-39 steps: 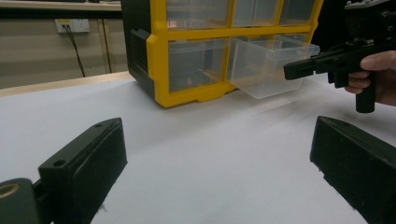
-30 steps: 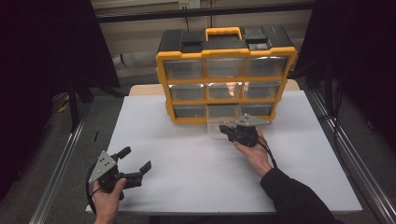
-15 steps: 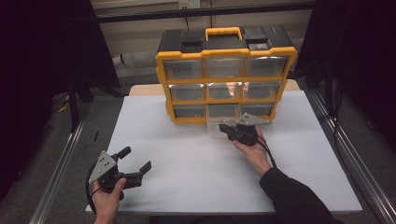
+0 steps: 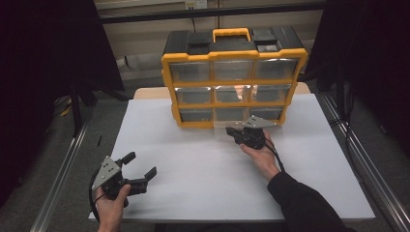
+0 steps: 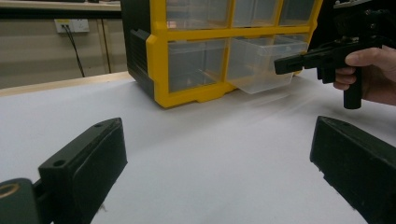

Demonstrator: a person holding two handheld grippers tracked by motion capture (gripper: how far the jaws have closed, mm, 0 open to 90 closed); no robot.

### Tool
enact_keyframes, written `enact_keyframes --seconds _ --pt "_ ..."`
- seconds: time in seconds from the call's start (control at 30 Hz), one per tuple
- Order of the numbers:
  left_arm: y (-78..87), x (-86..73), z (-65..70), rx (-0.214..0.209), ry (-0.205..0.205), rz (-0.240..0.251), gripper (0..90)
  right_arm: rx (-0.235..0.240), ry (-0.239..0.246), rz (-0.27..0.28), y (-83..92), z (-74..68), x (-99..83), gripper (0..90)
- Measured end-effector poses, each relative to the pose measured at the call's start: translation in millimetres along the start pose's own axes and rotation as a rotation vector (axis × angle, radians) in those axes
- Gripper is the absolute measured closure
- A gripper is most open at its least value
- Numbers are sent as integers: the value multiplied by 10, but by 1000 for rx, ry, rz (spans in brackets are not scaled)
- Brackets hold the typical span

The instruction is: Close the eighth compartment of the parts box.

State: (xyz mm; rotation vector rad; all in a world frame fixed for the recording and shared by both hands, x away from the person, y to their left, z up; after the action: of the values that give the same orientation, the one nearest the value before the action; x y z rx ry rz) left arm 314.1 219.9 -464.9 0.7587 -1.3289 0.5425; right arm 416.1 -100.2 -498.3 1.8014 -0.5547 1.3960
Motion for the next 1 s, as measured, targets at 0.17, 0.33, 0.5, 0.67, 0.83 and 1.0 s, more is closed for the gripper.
enact_keyframes --seconds 0.17,0.33,0.5,0.67,0.83,1.0 --pt "-2 -2 7 2 4 0 35 -2 -3 1 -12 9 11 900" --pt "-2 -4 10 1 7 -2 35 -2 1 7 -28 23 56 900" --pt "-2 -3 -2 0 -2 -2 35 -4 -4 4 -35 25 56 900" --pt "-9 -5 14 -5 12 0 35 4 -4 10 -56 29 61 900" --pt "-4 -6 6 -4 8 -3 35 -3 -3 7 -58 45 58 900" --pt "-4 -1 2 -4 3 0 35 -9 -4 -2 -92 80 92 900"
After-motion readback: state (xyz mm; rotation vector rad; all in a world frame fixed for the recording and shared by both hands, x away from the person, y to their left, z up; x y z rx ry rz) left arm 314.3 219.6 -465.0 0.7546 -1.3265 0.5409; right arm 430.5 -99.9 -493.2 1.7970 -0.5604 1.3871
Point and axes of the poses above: each handheld gripper's, and its own axes: y roughly backward along the jaws, x roughly out of its top, z roughly to its right, the point moved 8 cm from there along -y, roughly forward along the jaws, and after that the axes turned 3 degrees about z, right-handed, at the moved point
